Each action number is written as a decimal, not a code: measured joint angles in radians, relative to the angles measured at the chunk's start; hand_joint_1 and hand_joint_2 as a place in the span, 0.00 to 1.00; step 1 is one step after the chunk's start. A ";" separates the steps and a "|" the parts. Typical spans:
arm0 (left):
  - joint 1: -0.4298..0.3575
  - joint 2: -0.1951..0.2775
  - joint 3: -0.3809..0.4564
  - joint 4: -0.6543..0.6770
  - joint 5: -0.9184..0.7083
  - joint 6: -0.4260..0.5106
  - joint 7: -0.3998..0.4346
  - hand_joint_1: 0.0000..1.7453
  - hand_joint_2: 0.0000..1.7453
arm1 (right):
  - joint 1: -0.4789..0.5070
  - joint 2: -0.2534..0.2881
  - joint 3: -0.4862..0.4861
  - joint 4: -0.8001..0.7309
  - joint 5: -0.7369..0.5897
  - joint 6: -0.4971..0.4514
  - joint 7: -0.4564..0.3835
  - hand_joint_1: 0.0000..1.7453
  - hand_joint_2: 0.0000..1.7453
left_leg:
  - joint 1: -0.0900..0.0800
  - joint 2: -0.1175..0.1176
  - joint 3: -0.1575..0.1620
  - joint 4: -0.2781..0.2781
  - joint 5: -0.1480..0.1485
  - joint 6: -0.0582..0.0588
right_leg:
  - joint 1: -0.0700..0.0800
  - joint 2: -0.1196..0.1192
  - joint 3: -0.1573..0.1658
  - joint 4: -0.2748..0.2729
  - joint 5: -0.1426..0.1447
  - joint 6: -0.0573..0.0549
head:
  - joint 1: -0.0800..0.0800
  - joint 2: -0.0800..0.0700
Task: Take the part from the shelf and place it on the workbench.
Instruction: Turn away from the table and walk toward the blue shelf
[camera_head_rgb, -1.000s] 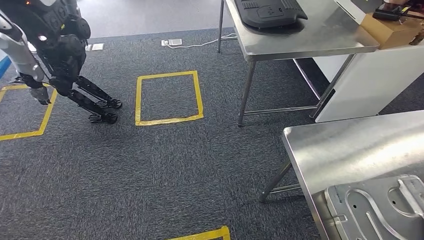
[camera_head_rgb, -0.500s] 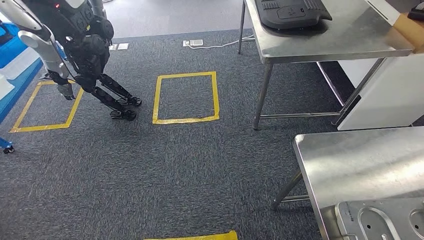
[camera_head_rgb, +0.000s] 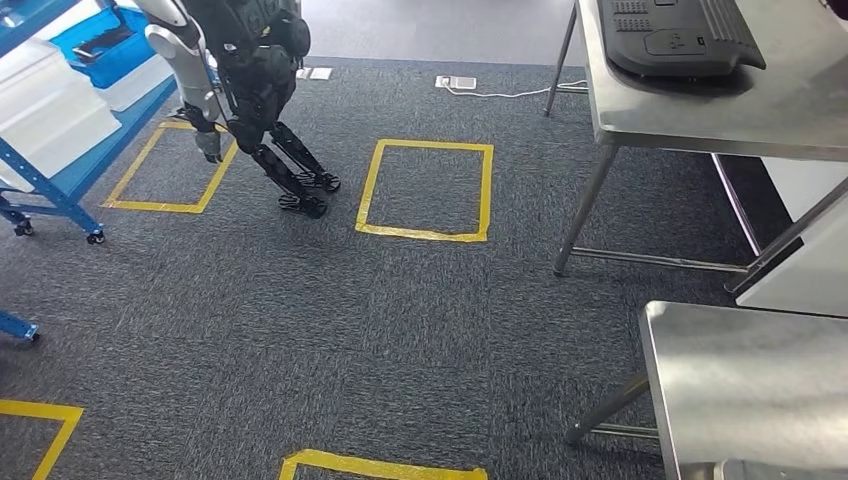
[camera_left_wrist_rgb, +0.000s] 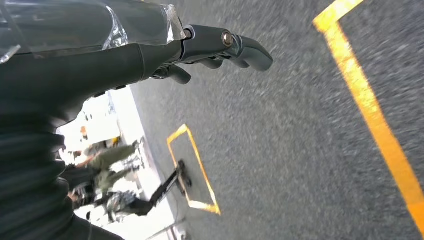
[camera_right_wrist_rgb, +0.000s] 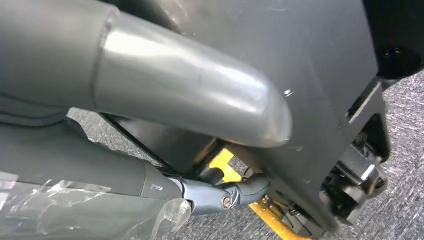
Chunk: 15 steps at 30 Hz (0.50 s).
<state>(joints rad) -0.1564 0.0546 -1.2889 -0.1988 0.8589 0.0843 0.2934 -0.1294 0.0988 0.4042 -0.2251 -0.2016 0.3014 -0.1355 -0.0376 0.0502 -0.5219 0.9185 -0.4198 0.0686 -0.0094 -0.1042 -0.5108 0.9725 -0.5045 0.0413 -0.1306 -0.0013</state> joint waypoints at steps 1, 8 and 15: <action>0.002 0.000 0.000 0.000 0.000 -0.001 0.001 0.00 1.00 | 0.000 0.000 0.008 -0.001 -0.006 0.001 -0.001 0.00 0.00 | 0.005 -0.011 0.003 -0.004 0.004 0.003 | 0.000 0.027 -0.014 0.038 -0.025 0.003 | 0.000 0.000; 0.004 -0.001 0.000 0.000 -0.003 -0.004 0.004 0.00 1.00 | 0.002 -0.005 0.046 -0.001 -0.024 0.004 -0.006 0.00 0.00 | 0.027 -0.112 0.011 -0.001 0.004 0.001 | -0.011 0.108 -0.084 0.175 -0.041 0.025 | 0.001 0.000; 0.007 0.001 0.000 0.000 -0.008 -0.004 0.004 0.00 1.00 | -0.001 -0.004 0.076 -0.003 -0.036 0.008 -0.008 0.00 0.00 | 0.035 -0.161 -0.018 0.026 -0.002 -0.033 | -0.024 0.152 -0.003 -0.012 0.025 0.001 | 0.001 0.000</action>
<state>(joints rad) -0.1497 0.0553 -1.2890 -0.1988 0.8513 0.0800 0.2975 -0.1303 0.0943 0.4801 -0.2277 -0.2376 0.3094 -0.1437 -0.0028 -0.1107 -0.5395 0.9442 -0.4218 0.0353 -0.0334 0.0481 -0.5137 0.9600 -0.4799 0.0423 -0.1298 -0.0014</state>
